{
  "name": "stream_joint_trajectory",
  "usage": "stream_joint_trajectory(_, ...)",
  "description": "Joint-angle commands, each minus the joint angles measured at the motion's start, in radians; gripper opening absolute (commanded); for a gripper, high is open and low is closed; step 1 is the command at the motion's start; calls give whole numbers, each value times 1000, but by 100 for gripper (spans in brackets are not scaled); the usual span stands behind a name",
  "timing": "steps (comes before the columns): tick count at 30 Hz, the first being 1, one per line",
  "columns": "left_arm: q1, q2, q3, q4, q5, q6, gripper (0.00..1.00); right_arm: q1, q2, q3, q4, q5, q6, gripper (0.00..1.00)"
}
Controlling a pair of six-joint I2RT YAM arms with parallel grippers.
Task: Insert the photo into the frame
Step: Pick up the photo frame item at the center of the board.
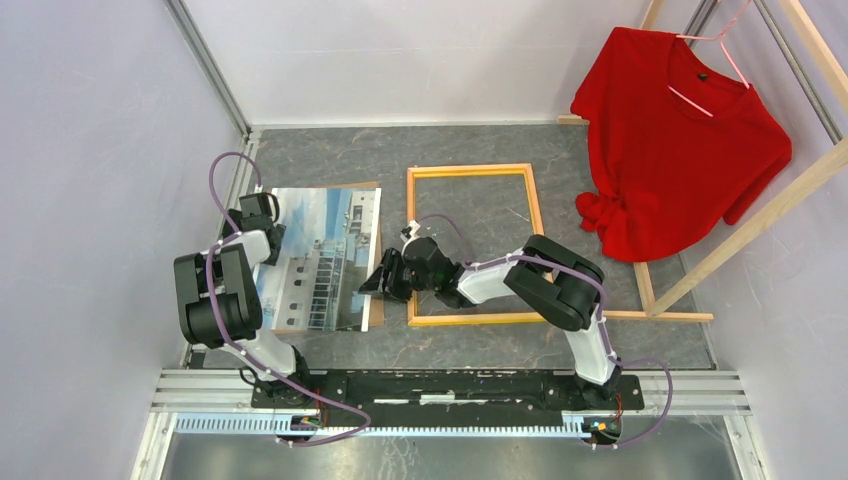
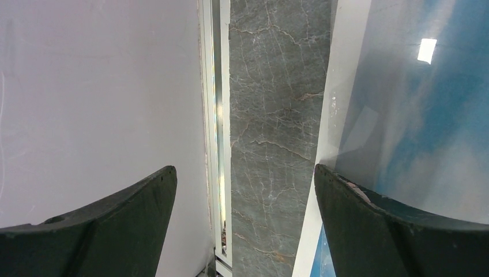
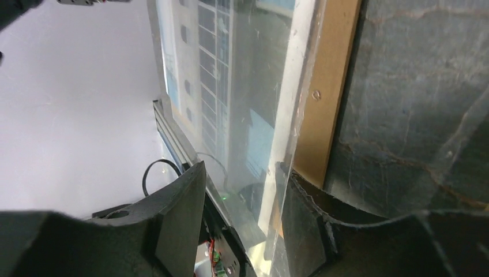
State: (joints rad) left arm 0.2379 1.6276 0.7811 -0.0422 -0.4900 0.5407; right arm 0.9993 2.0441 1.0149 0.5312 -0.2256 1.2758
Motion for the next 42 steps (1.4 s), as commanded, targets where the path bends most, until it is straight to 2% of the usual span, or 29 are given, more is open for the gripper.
stream_joint_trajectory(1,-20,31,-18,-145,127,3,95,-23,-6,31,140,22,-6,53)
stream_joint_trajectory(7,-21,38,-17,-143,123,5,95,-35,-8,47,217,16,3,51)
stream_joint_trajectory(13,-21,37,-15,-148,125,4,95,-49,56,150,95,29,-24,50)
stream_joint_trajectory(17,-19,37,-9,-154,126,5,95,-68,88,176,52,42,-65,37)
stream_joint_trajectory(23,-15,44,8,-158,126,8,95,-107,81,151,83,40,-124,29)
stream_joint_trajectory(29,1,33,96,-234,144,-8,98,-174,-14,93,163,-36,-151,0)
stream_joint_trajectory(37,-39,-45,265,-380,170,-37,100,-320,-255,-45,113,-164,-261,0)
stream_joint_trajectory(42,-209,-58,344,-456,168,-100,100,-446,-460,-179,41,-208,-323,0)
